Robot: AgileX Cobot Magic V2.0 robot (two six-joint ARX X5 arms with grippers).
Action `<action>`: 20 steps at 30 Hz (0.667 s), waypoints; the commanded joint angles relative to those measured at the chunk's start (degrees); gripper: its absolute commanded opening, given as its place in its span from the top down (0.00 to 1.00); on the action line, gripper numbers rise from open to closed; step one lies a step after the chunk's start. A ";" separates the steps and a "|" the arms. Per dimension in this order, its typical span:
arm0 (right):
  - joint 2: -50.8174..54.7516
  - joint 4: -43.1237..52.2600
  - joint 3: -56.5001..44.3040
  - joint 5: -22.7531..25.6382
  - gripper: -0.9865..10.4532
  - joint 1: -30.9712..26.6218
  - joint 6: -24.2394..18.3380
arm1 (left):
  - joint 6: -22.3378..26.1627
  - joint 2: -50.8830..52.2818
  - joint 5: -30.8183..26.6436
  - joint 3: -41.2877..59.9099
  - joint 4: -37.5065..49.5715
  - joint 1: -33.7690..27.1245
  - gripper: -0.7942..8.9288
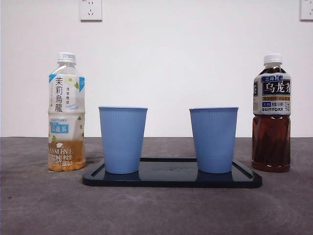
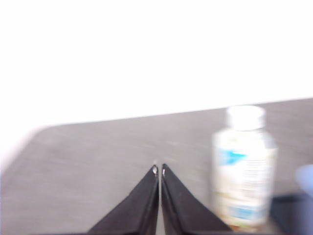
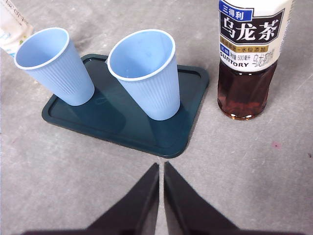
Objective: Pour the drink into the cup
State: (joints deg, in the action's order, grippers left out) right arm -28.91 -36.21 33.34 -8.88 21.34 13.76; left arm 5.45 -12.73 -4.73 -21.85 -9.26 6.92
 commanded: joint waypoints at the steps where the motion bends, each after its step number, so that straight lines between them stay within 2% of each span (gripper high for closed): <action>1: -0.07 0.61 0.74 -0.09 0.90 0.28 0.46 | 3.15 3.10 -0.35 4.61 2.86 -3.21 0.91; 7: -0.07 0.61 0.74 -0.11 0.90 0.28 0.46 | 3.13 7.76 -1.79 12.50 2.71 -6.84 0.91; 14: -0.07 0.61 0.74 -0.11 0.90 0.28 0.46 | 3.10 10.49 -2.40 18.27 1.49 -7.28 0.91; 20: -0.07 0.61 0.74 -0.09 0.90 0.28 0.44 | 3.06 12.61 -2.40 20.11 -3.26 -7.28 0.91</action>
State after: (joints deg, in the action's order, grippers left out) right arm -28.91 -36.21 33.34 -8.88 21.34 13.76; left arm 8.10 -0.62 -7.14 -2.33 -11.40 -0.25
